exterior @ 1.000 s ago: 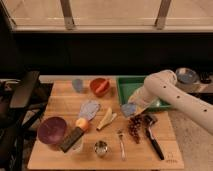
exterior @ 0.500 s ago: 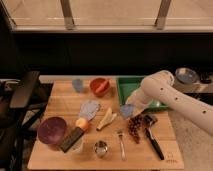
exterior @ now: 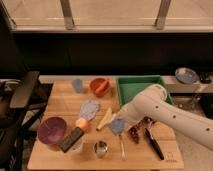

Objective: Place sponge in metal cup

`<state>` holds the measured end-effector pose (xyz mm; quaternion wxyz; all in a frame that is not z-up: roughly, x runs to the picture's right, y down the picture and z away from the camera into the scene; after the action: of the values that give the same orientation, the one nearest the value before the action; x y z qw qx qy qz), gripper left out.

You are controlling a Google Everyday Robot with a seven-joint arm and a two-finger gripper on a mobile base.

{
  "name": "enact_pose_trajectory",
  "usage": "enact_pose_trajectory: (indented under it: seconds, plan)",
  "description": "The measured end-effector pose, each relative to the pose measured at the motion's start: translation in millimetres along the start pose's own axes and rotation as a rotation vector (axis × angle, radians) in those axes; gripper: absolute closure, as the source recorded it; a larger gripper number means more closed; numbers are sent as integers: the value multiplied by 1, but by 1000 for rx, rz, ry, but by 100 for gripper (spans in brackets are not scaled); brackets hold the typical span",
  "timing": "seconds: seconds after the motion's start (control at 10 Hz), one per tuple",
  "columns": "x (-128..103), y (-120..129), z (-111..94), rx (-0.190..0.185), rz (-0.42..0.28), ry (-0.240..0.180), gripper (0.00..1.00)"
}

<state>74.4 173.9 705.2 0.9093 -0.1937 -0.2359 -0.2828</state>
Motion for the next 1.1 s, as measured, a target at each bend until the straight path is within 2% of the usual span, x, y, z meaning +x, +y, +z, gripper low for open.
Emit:
enact_pose_trajectory:
  seconds: [0.1, 0.3, 0.4, 0.9, 1.1]
  plan:
    - [-21, 1, 8, -12, -40, -23, 100]
    - [-52, 4, 16, -37, -99, -41, 100]
    - [-57, 6, 18, -45, -114, -41, 100]
    - [-57, 6, 18, -46, -114, -44, 100]
    - [-71, 6, 27, -68, -169, -54, 100]
